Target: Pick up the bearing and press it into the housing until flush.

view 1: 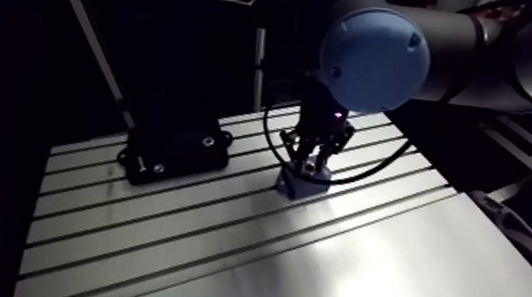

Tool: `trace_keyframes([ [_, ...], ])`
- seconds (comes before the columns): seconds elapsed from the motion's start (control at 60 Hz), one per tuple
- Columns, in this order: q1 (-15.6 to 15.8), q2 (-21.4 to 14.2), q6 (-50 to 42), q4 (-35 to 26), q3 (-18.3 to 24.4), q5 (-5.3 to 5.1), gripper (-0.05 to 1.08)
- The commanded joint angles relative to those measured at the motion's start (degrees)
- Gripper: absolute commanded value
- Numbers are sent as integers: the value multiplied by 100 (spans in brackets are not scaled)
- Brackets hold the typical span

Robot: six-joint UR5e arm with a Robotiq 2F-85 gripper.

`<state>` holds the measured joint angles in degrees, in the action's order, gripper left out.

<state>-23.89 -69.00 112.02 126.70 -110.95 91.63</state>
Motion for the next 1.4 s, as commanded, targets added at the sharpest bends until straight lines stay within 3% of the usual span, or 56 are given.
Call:
trace_keyframes([
  [0.017,15,5,0,0,7,0,69],
  [1.4,33,13,0,-35,-2,0,69],
])
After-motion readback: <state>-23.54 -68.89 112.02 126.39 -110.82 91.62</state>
